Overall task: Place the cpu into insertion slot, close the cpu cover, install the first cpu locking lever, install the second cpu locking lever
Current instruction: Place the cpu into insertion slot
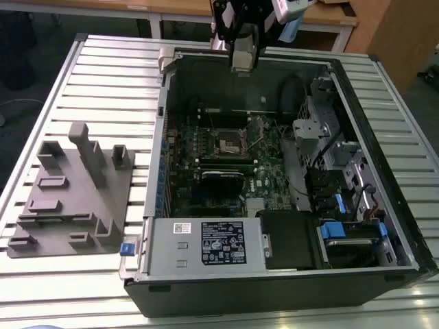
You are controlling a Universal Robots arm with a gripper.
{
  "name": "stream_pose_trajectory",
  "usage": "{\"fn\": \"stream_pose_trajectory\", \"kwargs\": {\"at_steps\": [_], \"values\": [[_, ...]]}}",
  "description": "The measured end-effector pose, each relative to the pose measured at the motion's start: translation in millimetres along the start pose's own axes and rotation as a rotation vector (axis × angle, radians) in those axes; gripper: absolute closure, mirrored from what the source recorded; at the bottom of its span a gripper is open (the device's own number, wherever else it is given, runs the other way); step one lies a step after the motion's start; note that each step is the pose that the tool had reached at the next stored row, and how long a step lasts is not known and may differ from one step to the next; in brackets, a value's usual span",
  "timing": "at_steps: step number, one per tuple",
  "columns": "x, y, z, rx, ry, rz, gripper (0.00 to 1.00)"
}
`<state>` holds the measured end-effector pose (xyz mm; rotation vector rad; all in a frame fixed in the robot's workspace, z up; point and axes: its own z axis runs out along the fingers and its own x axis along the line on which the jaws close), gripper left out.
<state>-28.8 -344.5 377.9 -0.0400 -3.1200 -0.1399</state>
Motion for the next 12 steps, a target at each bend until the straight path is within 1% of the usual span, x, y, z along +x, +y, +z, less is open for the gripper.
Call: {"fn": "stream_pose_trajectory", "kwargs": {"at_steps": [12], "values": [[0.0,0.0,0.0,-0.0001,0.0,0.0,0.46]]}}
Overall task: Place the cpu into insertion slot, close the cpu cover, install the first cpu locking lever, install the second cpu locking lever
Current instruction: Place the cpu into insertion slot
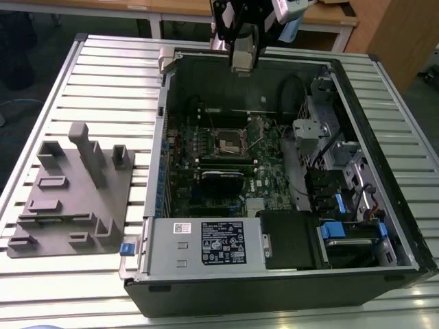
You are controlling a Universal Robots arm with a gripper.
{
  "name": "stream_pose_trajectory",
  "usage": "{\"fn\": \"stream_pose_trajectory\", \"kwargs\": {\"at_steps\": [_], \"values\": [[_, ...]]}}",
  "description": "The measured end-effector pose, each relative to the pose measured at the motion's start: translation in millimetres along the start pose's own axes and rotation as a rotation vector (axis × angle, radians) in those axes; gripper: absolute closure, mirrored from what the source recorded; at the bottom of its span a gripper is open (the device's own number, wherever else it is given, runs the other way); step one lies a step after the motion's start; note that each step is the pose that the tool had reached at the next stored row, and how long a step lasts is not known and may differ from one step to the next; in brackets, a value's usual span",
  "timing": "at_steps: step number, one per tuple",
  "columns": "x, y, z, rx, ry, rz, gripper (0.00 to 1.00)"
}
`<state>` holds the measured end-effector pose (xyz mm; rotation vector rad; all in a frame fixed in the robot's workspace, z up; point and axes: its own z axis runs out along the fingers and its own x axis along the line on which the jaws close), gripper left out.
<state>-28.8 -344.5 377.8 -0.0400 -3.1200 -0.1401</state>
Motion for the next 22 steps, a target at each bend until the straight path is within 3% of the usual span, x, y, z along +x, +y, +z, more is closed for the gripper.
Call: {"fn": "stream_pose_trajectory", "kwargs": {"at_steps": [6,14,19,22], "values": [[0.1,-0.5,5.7,0.0,0.0,0.0,0.46],[0.1,-0.6,6.6,-0.0001,-0.0001,0.0,0.46],[-0.1,-1.3,14.1,-0.0001,0.0,0.0,0.46],[-0.1,-1.4,15.3,0.0003,0.0001,0.0,0.46]]}}
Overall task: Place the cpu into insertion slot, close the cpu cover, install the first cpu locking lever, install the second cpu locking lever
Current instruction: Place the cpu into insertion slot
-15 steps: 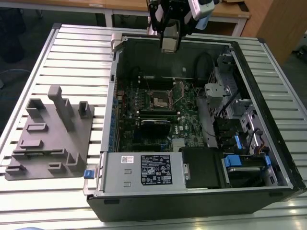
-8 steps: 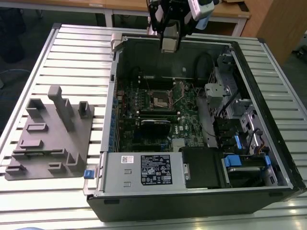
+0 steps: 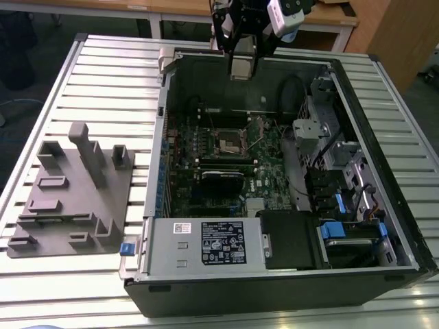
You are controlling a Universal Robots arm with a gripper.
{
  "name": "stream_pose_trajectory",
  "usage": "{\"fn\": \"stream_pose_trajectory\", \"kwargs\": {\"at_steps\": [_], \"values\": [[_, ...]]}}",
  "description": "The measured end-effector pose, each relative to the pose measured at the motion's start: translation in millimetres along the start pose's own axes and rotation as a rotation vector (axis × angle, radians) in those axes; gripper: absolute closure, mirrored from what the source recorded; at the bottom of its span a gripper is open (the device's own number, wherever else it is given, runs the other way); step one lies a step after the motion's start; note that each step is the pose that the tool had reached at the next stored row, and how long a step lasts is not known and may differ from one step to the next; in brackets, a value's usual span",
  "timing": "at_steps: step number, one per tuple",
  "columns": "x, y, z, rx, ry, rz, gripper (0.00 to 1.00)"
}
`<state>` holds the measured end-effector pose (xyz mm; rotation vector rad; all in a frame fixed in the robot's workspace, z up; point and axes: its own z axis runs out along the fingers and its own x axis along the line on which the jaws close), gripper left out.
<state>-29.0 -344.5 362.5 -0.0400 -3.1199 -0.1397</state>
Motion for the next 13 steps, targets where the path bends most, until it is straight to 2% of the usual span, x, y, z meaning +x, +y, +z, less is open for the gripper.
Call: {"fn": "stream_pose_trajectory", "kwargs": {"at_steps": [13], "values": [[1.0,-0.1,0.8,-0.0003,-0.0009,0.0,0.46]]}}
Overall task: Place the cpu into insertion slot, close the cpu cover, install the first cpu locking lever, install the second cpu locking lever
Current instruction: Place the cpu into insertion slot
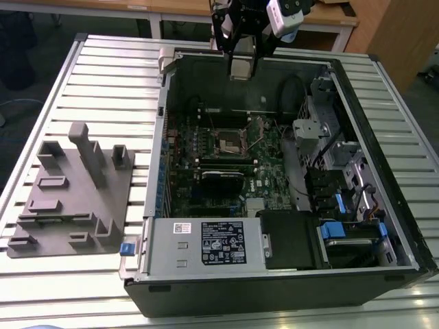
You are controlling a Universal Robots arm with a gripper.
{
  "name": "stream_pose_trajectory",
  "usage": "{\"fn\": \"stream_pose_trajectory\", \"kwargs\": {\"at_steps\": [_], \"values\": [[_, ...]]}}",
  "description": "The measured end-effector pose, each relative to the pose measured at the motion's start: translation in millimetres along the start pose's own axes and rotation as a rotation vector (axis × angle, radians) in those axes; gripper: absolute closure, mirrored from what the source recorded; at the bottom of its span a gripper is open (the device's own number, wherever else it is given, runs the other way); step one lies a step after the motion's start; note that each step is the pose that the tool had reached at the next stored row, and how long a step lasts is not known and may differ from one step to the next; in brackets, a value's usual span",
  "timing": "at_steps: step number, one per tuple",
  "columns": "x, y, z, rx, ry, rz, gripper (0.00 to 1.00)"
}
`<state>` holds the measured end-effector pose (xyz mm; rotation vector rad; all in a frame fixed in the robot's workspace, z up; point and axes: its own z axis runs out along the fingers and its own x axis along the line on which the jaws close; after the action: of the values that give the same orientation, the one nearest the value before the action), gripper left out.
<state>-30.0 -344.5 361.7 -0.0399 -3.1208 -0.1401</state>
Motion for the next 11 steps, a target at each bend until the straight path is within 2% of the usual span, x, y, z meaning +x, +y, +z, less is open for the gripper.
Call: {"fn": "stream_pose_trajectory", "kwargs": {"at_steps": [7,11], "values": [[0.0,0.0,0.1,0.0,0.0,0.0,0.46],[-0.1,-0.4,4.1,0.0,0.0,0.0,0.46]]}}
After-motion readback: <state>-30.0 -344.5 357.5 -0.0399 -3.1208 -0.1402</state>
